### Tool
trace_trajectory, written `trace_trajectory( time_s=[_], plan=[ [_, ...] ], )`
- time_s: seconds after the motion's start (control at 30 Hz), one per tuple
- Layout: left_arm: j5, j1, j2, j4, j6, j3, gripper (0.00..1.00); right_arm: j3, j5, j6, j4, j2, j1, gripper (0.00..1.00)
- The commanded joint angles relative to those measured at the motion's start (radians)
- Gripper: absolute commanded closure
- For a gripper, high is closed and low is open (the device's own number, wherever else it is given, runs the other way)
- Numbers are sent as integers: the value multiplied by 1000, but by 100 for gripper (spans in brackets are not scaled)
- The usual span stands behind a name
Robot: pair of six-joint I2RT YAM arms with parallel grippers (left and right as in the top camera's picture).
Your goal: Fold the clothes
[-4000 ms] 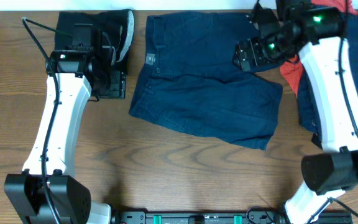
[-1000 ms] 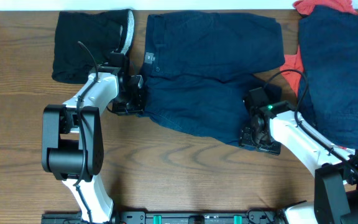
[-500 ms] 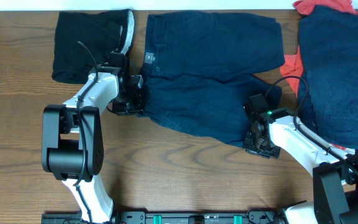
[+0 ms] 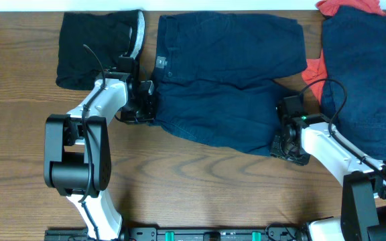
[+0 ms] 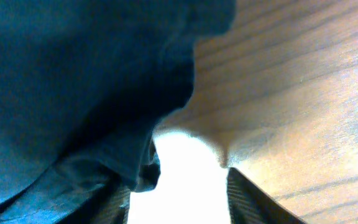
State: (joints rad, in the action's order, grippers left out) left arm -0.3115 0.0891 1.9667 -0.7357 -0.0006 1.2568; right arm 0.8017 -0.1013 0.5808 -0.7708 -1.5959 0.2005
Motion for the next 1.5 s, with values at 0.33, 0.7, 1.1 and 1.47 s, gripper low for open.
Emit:
trace_trajectory(
  time_s=[0.33, 0.7, 1.1, 1.47],
  plan=[
    [9, 1, -23, 0, -5, -9, 94, -1, 97, -188, 89, 18, -6, 46],
    [9, 1, -23, 3, -5, -9, 94, -2, 97, -204, 85, 157, -7, 46],
    [9, 1, -23, 5, -5, -9, 94, -5, 35, -177, 0, 109, -7, 48],
    [9, 1, -23, 9, -4, -9, 94, -95, 87, -143, 106, 105, -7, 50]
  ],
)
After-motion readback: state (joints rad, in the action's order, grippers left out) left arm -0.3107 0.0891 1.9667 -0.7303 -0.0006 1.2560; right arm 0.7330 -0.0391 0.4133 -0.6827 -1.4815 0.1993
